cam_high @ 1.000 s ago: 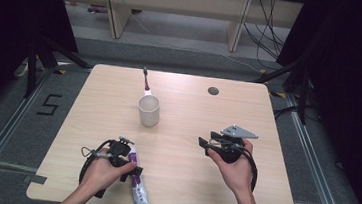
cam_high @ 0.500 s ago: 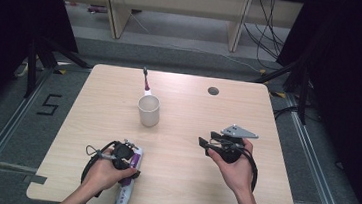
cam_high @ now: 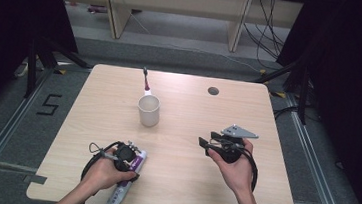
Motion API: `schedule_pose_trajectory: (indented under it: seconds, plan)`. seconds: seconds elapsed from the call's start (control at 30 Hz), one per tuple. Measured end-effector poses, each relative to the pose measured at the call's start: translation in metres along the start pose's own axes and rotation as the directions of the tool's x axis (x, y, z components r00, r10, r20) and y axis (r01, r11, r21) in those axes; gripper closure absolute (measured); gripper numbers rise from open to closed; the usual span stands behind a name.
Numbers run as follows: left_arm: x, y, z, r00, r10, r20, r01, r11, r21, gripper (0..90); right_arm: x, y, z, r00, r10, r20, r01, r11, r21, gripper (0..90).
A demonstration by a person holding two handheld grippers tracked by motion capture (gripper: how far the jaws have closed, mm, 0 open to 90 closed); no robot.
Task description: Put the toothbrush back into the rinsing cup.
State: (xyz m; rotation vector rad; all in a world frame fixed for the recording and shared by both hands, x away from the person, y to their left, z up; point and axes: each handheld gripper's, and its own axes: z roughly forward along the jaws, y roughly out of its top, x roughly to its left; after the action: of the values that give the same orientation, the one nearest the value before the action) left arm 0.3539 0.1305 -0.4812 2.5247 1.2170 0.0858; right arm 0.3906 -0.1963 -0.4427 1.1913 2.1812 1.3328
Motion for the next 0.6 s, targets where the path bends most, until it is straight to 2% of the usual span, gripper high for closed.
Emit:
schedule_pose_trajectory:
  seconds: [0.07, 0.17, 0.27, 0.3, 0.33, 0.4, 0.57, 0.6]
  plan:
    - [-0.0012, 0.0003, -0.0004, 0.9999, -0.011, -0.004, 0.011, 0.9999, 0.006, 49.8, -0.0004, 0.0003, -0.0003, 1.0000, -0.005, 0.002, 0.005, 1.000, -0.004, 45.4]
    - [0.0004, 0.0015, -0.0019, 1.0000, -0.001, -0.008, 0.001, 1.0000, 0.009, 49.2, -0.0007, 0.0005, -0.0003, 0.9999, -0.012, 0.006, 0.012, 1.000, -0.010, 45.4]
    - [-0.0006, 0.0027, -0.0039, 0.9997, -0.022, -0.007, 0.022, 0.9989, 0.041, 48.5, -0.0001, 0.0002, 0.0000, 1.0000, -0.007, 0.004, 0.007, 1.000, -0.008, 45.4]
    - [0.0009, 0.0037, -0.0040, 1.0000, 0.002, -0.004, -0.001, 0.9983, 0.058, 48.5, 0.0001, 0.0003, -0.0004, 1.0000, -0.006, 0.007, 0.006, 1.000, -0.002, 45.4]
    - [-0.0017, 0.0033, -0.0037, 0.9995, -0.032, -0.003, 0.032, 0.9973, 0.067, 48.7, 0.0005, 0.0002, -0.0007, 0.9999, -0.004, 0.011, 0.004, 1.000, 0.000, 45.4]
    - [-0.0030, 0.0040, -0.0027, 0.9994, -0.034, -0.004, 0.034, 0.9952, 0.091, 49.1, 0.0014, 0.0000, 0.0007, 0.9997, 0.019, -0.013, -0.019, 1.000, 0.004, 45.4]
    - [-0.0062, 0.0061, -0.0001, 1.0000, 0.000, -0.006, 0.001, 0.9918, 0.128, 53.1, 0.0016, -0.0001, 0.0007, 0.9997, 0.023, -0.009, -0.023, 1.000, 0.006, 45.4]
    - [-0.0049, 0.0073, -0.0003, 0.9992, 0.039, -0.011, -0.037, 0.9900, 0.136, 53.1, 0.0009, -0.0001, 0.0010, 0.9999, 0.012, -0.009, -0.012, 1.000, 0.003, 45.4]
